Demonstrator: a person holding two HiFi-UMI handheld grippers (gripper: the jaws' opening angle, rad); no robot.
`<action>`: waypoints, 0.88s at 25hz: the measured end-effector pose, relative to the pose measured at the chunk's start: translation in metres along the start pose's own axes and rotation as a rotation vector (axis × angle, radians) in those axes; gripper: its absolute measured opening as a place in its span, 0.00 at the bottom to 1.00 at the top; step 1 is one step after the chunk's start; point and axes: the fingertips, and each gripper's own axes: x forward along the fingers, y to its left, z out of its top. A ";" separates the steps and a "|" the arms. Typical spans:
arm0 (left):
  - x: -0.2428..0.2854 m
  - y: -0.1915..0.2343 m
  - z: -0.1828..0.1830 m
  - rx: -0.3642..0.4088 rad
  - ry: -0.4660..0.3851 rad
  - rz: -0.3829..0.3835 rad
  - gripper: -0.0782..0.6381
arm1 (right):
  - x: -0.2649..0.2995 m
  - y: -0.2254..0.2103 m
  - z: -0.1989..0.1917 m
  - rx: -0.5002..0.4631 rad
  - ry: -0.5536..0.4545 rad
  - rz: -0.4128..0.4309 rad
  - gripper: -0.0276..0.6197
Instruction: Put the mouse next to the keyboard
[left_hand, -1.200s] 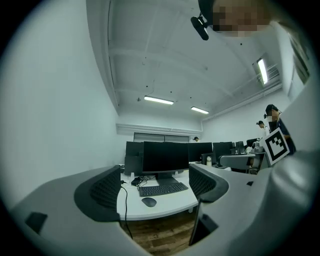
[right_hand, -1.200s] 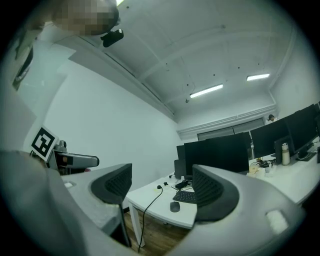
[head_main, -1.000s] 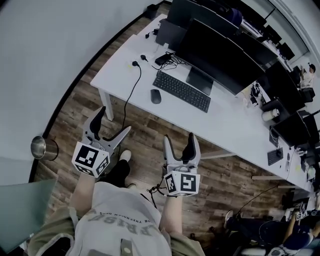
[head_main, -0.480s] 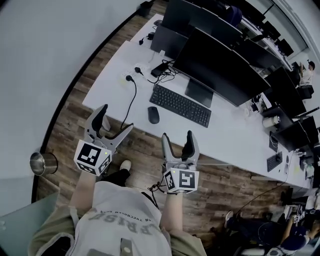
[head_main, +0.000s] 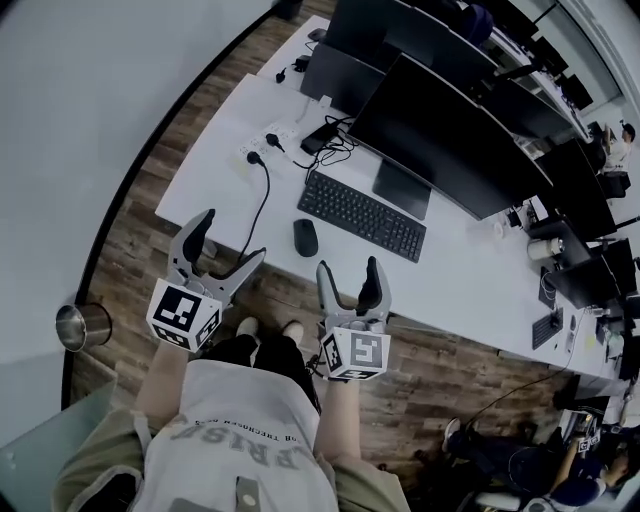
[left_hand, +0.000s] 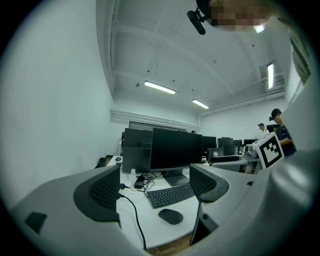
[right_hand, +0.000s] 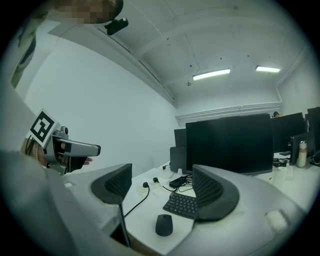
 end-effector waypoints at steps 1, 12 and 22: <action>0.003 0.001 -0.003 -0.004 0.008 0.007 0.69 | 0.004 -0.002 -0.005 0.000 0.010 0.009 0.61; 0.032 0.002 -0.024 -0.026 0.057 0.125 0.69 | 0.067 -0.019 -0.076 0.012 0.185 0.163 0.61; 0.041 0.005 -0.035 -0.074 0.087 0.236 0.69 | 0.116 -0.008 -0.173 0.009 0.411 0.274 0.61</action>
